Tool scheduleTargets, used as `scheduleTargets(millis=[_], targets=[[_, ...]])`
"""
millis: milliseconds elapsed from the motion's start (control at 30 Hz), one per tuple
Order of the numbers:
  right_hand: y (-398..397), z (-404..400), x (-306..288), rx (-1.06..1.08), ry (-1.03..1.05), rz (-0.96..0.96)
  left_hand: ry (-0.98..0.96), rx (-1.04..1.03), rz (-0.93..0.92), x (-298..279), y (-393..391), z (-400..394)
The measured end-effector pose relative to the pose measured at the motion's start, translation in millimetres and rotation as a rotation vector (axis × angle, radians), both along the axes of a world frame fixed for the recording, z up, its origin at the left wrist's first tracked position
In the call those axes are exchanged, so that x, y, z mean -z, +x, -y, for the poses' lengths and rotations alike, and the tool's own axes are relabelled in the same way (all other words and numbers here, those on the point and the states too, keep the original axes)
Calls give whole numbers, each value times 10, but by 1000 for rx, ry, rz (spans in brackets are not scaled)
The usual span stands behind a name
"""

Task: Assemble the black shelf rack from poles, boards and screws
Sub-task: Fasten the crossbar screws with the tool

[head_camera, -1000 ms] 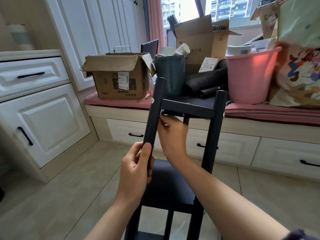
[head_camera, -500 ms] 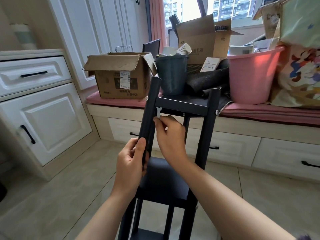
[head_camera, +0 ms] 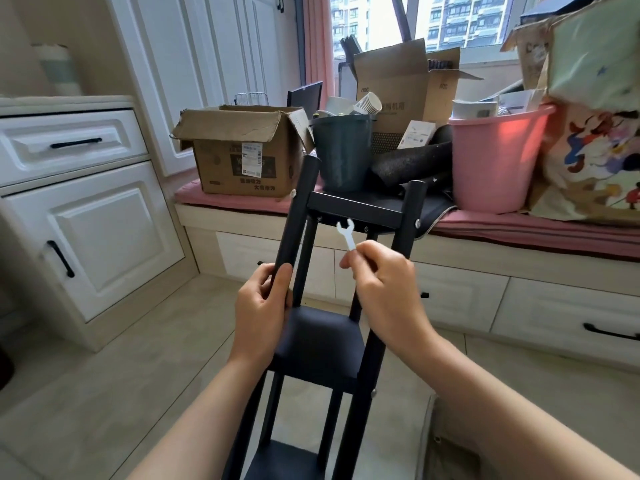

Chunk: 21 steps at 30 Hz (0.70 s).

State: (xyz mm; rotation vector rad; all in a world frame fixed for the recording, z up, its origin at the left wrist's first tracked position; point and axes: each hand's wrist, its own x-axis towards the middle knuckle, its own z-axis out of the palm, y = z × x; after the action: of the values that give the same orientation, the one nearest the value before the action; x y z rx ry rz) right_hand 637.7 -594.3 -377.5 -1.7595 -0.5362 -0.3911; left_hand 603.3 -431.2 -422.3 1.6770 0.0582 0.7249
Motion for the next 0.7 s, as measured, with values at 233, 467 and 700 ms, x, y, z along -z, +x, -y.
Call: scheduleTargets(millis=[233, 467, 700], targets=[[54, 398, -31, 153, 17, -10, -31, -19, -5, 4, 48, 5], [205, 508, 20, 18, 81, -272, -60, -45, 9, 32, 115, 4], [192, 476, -29, -41, 233, -307, -113, -51, 21, 63, 133, -7]])
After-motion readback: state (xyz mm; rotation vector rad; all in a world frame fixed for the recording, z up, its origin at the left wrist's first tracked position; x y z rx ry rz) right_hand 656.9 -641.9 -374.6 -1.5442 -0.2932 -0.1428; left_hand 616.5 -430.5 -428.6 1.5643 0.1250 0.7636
